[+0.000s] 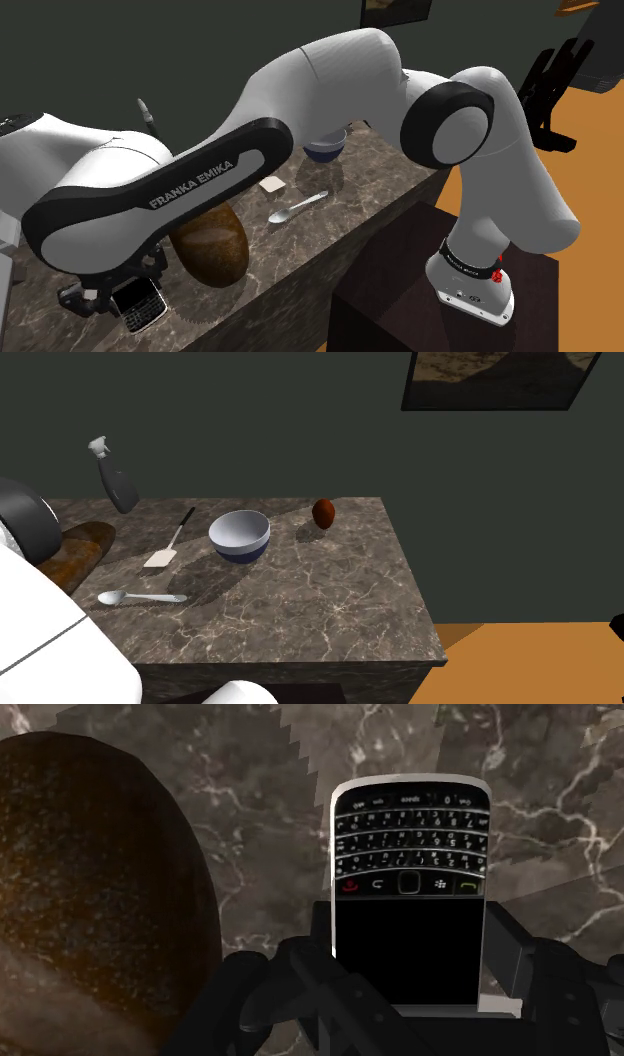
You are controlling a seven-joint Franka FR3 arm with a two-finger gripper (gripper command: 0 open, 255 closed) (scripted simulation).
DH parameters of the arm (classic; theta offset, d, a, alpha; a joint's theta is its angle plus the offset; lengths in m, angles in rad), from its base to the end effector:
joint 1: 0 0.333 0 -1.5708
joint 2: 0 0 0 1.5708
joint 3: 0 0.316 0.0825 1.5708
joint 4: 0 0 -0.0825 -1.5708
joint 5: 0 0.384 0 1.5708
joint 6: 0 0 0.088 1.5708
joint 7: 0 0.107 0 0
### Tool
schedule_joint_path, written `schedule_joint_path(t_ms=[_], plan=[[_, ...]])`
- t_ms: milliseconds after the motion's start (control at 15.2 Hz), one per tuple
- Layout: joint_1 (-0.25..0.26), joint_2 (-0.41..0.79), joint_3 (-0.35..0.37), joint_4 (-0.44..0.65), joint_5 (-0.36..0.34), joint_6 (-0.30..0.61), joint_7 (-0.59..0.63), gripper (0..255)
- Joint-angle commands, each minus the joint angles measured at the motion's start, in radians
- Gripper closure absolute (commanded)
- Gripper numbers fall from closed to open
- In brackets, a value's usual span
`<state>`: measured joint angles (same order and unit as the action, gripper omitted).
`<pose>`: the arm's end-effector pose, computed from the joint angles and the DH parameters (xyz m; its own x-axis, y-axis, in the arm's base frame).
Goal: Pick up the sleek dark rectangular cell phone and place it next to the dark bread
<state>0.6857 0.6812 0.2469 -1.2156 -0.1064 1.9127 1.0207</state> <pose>0.4858 0.5616 0.3858 0.9937 -0.1090 -0.0274 -0.1104 -0.9923 -0.0570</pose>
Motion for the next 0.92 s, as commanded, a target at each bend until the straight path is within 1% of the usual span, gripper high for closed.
schedule_joint_path(t_ms=[0,396,858], plan=[[0.0,0.004,-0.001,-0.02,-0.001,0.025,0.001,255],[-0.002,0.026,-0.004,-0.066,-0.006,0.092,0.003,255],[-0.002,0.026,-0.004,-0.066,-0.006,0.092,0.003,255]])
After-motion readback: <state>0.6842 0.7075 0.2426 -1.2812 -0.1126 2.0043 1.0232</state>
